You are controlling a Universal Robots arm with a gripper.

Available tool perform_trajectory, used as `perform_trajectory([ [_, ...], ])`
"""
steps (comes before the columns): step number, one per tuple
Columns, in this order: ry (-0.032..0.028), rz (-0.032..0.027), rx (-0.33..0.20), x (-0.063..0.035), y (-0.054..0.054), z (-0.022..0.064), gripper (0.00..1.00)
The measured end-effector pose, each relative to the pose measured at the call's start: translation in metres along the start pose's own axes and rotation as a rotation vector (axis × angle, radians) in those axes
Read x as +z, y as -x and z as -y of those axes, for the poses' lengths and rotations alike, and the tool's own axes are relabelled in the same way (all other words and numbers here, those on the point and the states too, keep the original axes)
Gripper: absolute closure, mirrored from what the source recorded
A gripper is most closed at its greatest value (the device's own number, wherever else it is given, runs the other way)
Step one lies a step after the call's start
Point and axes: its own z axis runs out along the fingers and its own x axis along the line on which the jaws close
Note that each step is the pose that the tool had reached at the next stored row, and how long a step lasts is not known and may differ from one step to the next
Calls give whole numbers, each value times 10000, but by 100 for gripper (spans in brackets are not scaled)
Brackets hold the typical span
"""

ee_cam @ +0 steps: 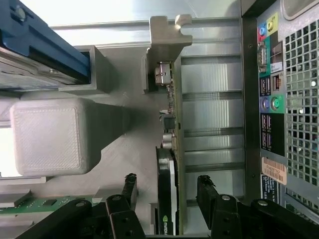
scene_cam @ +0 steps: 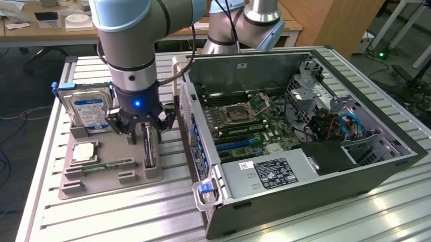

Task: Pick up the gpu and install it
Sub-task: 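Pick up the gpu and move the gpu toward the slot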

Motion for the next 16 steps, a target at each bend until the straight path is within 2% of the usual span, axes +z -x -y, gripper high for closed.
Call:
perform_trajectory([
  [3,-1,2,59,52,0,1,40],
  [16,-5,0,60,55,0,1,40],
])
